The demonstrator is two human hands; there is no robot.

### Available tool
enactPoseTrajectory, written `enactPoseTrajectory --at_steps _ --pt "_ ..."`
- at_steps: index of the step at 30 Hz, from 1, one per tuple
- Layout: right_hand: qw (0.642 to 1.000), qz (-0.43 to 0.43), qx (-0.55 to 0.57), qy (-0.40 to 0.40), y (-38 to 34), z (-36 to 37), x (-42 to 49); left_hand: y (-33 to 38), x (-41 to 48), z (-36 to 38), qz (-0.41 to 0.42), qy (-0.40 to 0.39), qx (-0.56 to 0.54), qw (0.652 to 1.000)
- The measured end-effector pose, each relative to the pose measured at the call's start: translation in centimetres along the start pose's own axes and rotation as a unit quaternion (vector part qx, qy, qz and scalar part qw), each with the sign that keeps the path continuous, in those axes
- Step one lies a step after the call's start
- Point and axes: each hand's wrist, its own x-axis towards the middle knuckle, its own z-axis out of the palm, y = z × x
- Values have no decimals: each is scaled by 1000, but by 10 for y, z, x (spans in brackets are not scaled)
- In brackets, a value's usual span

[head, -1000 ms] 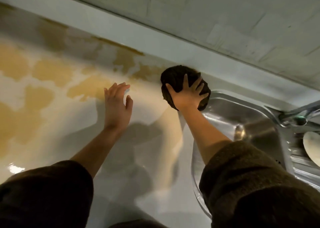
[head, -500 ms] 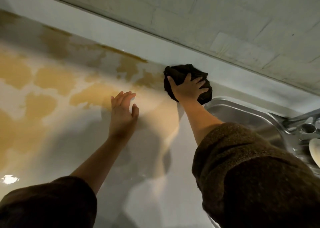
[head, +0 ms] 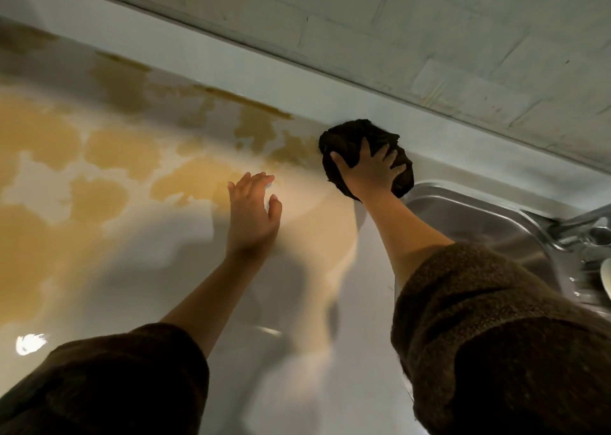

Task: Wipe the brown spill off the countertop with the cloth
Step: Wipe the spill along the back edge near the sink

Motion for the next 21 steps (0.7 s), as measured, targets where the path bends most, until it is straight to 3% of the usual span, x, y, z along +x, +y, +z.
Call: enactPoseTrajectory --at_steps 6,13,17,21 --pt "1000 -28 -3 6 -43 3 2 3 -4 -1 -22 6 -29 999" --pt "982 -190 -11 -12 -8 1 -10 1 -3 -4 -11 -18 7 1000" --pt "996 -92 -8 8 34 4 -14 1 -4 -3 -5 -18 4 1000" --pt "1000 -6 -14 -7 16 -4 -8 0 -1 0 -15 -10 -7 1000"
